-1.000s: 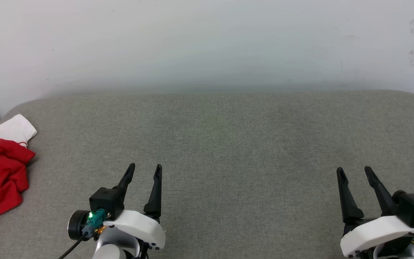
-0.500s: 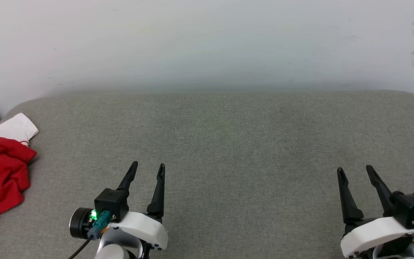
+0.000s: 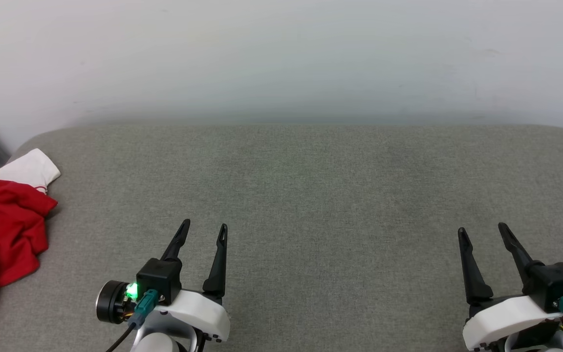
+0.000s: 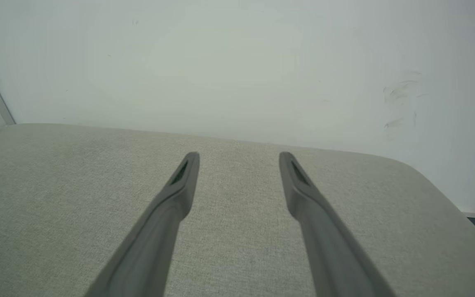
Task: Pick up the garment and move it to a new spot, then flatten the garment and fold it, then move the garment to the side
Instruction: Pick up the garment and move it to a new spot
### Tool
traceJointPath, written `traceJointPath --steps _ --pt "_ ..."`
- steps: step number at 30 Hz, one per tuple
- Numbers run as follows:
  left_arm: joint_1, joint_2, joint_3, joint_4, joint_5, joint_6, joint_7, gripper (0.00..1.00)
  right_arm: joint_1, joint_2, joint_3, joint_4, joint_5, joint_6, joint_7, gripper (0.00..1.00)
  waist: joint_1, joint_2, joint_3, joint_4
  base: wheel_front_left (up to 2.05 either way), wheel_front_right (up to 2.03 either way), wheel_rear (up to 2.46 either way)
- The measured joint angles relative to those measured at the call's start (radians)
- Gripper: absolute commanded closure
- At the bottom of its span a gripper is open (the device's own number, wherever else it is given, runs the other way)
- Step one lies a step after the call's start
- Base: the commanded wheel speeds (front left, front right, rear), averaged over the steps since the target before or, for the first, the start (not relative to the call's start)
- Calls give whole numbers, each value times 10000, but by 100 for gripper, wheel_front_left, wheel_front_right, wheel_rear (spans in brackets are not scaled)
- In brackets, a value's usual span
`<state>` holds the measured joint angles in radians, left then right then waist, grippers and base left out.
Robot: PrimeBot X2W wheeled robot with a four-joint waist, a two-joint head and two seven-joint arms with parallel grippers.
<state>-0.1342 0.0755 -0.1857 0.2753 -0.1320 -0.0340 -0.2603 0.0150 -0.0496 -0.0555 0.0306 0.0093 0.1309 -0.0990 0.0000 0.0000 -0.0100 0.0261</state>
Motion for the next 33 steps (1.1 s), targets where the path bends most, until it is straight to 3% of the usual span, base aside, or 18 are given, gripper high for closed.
traceJointPath --steps 14,33 --pt "-47 -138 305 77 -178 94 -27 0 -67 -6 -94 165 163 0 -153 0 0 0 30 604 0 0 0" --pt "46 -107 1208 102 -226 297 -27 0 -250 -4 589 56 291 2 -153 0 0 0 57 3118 0 0 0"
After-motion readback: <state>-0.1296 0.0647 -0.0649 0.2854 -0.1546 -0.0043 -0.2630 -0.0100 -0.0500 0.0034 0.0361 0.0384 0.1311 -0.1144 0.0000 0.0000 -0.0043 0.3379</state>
